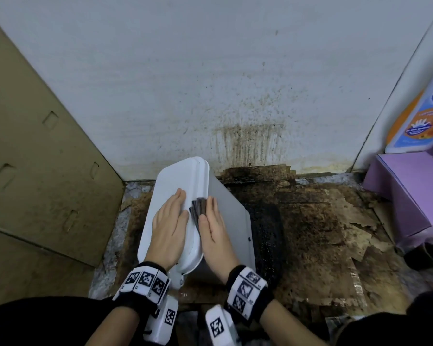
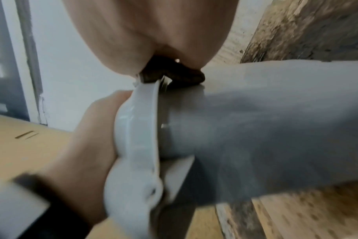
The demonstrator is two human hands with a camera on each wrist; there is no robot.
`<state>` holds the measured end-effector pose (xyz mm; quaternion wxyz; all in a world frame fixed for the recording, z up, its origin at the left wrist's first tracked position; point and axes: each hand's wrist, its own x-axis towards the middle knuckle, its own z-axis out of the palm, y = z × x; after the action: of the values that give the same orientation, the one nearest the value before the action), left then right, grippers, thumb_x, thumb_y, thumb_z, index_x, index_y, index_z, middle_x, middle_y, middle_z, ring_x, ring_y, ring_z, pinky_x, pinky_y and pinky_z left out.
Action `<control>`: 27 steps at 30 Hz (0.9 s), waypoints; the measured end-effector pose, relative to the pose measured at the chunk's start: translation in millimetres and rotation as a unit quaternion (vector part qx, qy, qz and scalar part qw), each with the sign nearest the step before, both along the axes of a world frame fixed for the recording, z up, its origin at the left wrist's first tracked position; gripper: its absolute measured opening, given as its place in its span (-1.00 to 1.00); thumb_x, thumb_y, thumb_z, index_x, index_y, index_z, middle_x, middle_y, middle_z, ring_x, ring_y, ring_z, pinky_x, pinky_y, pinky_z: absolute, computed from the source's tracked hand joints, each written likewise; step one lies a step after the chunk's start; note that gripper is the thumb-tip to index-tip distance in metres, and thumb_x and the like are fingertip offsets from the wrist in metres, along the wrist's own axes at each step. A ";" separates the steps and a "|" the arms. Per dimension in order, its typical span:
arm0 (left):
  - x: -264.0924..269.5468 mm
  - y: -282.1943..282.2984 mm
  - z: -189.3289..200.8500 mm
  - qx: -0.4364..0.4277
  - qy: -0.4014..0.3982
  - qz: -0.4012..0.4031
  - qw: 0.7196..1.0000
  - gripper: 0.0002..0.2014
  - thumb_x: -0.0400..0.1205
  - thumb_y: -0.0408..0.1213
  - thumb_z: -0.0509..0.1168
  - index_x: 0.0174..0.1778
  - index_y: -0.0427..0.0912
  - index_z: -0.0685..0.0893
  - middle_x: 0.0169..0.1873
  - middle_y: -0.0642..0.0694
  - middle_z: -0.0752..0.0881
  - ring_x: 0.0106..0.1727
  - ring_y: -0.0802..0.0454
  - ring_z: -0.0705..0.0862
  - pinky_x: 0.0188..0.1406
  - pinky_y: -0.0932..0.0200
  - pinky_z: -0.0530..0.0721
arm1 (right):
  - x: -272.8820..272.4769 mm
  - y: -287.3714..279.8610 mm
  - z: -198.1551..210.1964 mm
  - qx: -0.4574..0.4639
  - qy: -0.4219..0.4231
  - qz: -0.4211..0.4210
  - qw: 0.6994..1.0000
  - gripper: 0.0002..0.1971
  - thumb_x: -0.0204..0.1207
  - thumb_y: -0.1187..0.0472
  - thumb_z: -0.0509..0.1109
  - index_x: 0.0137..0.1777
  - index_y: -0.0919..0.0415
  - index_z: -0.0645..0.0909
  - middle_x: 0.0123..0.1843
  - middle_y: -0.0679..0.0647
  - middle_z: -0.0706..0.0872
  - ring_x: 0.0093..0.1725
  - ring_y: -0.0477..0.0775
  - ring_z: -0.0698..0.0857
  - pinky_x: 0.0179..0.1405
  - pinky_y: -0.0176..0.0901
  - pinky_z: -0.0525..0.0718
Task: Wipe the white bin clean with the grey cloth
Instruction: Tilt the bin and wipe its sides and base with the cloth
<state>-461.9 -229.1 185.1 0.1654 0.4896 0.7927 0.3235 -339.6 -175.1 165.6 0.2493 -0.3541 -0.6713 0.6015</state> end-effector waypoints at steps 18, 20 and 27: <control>3.3 1.6 1.2 0.020 -0.009 0.006 1.000 -0.43 0.72 -0.05 -0.09 0.70 0.00 0.30 0.70 0.11 0.27 0.70 0.17 0.20 0.72 0.13 0.04 | 15.3 -75.8 -6.4 0.022 -0.023 -0.094 0.995 -0.45 0.77 -0.11 -0.13 0.72 -0.19 -0.17 0.74 -0.39 -0.11 0.68 -0.41 -0.15 0.69 -0.28 -0.08; 1.9 -0.7 1.3 0.019 -0.010 0.008 1.000 -0.43 0.73 -0.04 -0.09 0.71 0.01 0.29 0.70 0.11 0.26 0.70 0.16 0.19 0.73 0.09 0.04 | 14.1 -87.5 -5.9 0.041 -0.034 -0.099 0.994 -0.45 0.75 -0.13 -0.16 0.68 -0.26 -0.24 0.73 -0.41 -0.18 0.67 -0.41 -0.22 0.68 -0.31 -0.13; -0.7 -1.4 -0.8 0.027 -0.011 0.007 1.000 -0.42 0.73 -0.05 -0.07 0.71 -0.04 0.31 0.70 0.06 0.28 0.70 0.14 0.22 0.73 0.10 0.06 | 12.5 -60.0 -16.0 0.039 0.018 -0.104 0.994 -0.44 0.74 -0.20 -0.17 0.72 -0.17 -0.04 0.72 -0.41 0.00 0.69 -0.39 -0.04 0.69 -0.29 -0.02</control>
<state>-462.7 -230.4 184.4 0.1581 0.4850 0.7850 0.3515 -327.1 -235.0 149.6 0.3362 -0.4016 -0.6488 0.5521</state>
